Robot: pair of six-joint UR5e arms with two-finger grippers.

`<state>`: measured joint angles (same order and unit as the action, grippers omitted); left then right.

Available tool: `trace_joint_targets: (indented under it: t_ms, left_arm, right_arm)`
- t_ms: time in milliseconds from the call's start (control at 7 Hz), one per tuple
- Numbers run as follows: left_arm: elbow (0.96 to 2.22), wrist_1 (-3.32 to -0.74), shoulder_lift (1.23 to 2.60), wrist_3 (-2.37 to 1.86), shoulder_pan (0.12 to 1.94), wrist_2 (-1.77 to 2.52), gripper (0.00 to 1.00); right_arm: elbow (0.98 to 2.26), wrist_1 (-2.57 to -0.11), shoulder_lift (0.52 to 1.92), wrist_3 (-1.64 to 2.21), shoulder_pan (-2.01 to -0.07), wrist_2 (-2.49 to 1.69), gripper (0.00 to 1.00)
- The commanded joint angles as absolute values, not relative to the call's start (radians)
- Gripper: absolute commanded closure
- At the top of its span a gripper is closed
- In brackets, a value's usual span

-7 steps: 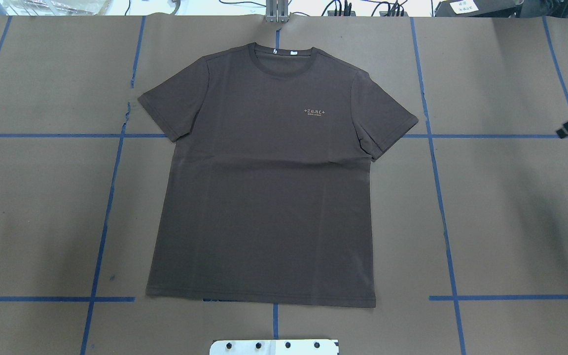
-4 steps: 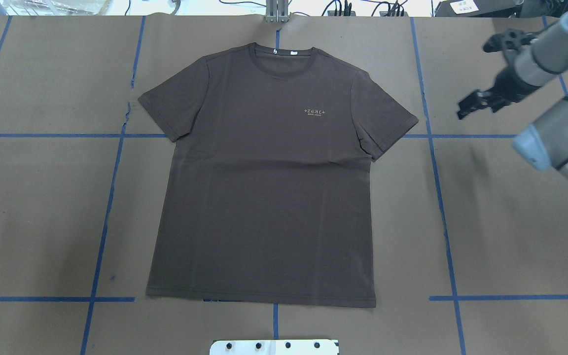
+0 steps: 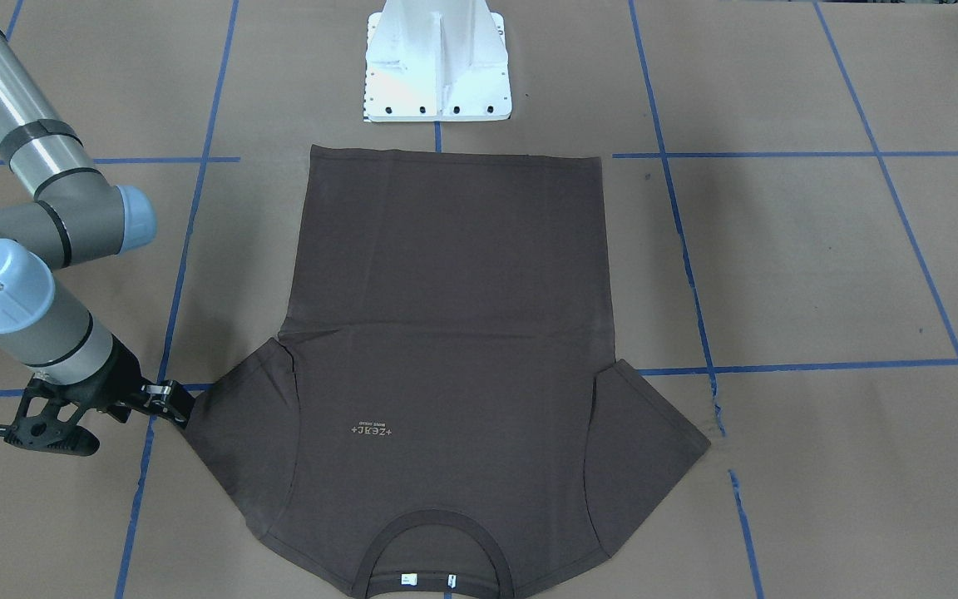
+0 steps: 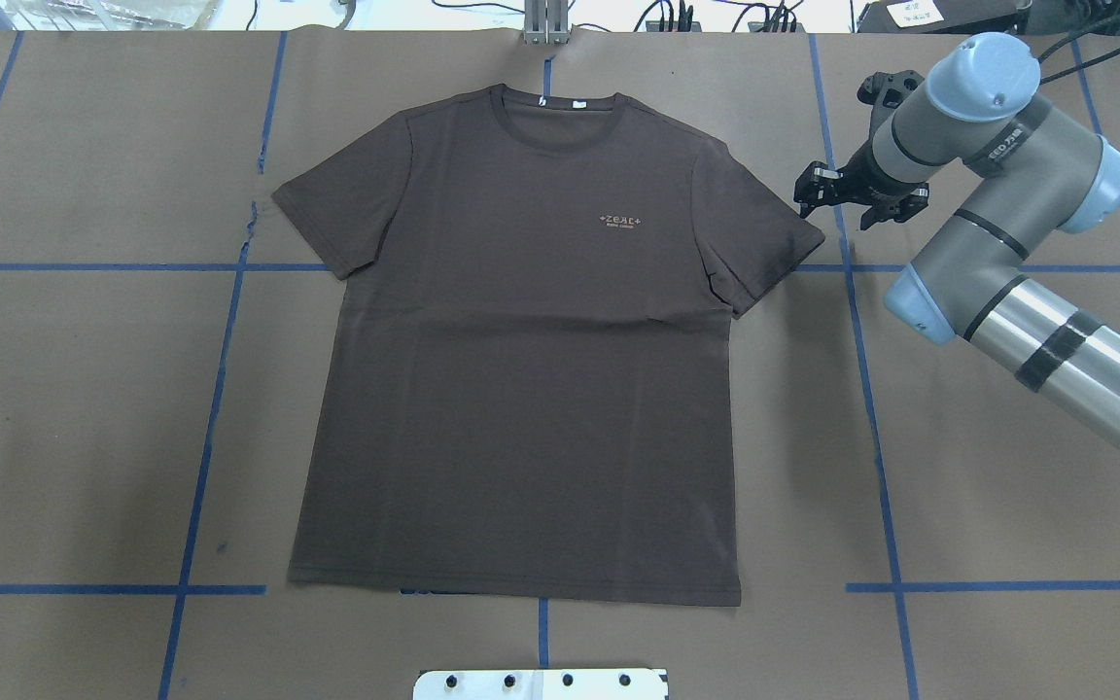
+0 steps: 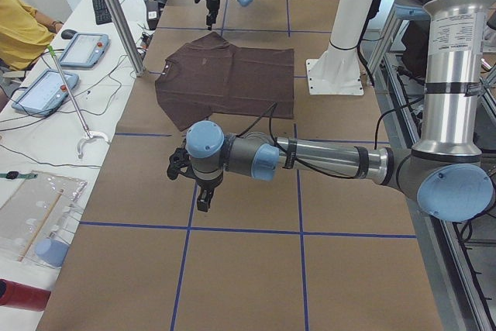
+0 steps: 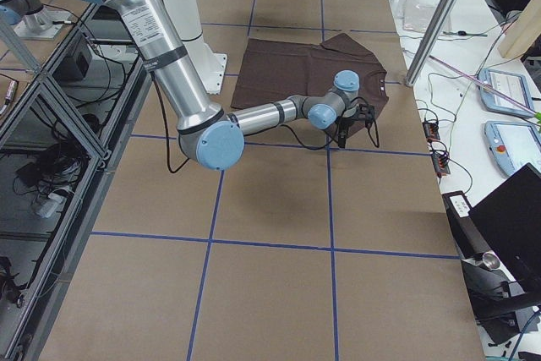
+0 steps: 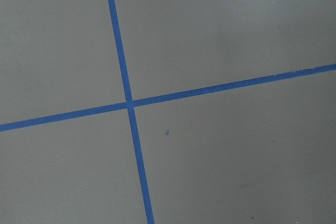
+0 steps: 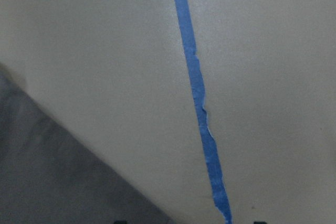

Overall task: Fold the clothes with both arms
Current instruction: 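Move the right gripper toward the sleeve nearest it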

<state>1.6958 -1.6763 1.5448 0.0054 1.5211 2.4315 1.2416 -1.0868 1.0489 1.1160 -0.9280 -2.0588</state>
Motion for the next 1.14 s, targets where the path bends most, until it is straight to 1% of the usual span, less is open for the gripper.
trace_joint_targets:
  t_ms: [0, 286, 429, 571, 714, 1000]
  left_arm:
    - [1.698, -1.675, 1.545, 0.003, 1.52, 2.431, 0.0]
    - [1.704, -1.677, 1.545, 0.002, 1.522, 2.431, 0.0]
    - [1.704, -1.677, 1.545, 0.002, 1.522, 2.431, 0.0]
    - [1.706, -1.677, 1.545, -0.002, 1.522, 2.433, 0.0]
    - [1.706, -1.677, 1.545, -0.002, 1.522, 2.433, 0.0]
    - [1.704, -1.677, 1.545, -0.002, 1.522, 2.433, 0.0]
  right_arm:
    - [1.21, -1.075, 1.032, 1.141, -0.908, -2.054, 0.23]
    - [1.21, -1.075, 1.035, 1.141, -0.897, -2.056, 0.31]
    - [1.212, -1.075, 1.035, 1.144, -0.896, -2.056, 0.37]
    - [1.212, -1.075, 1.035, 1.144, -0.896, -2.057, 0.63]
    - [1.216, -1.075, 1.037, 1.143, -0.896, -2.059, 1.0]
    - [1.223, -1.074, 1.037, 1.143, -0.896, -2.062, 1.0]
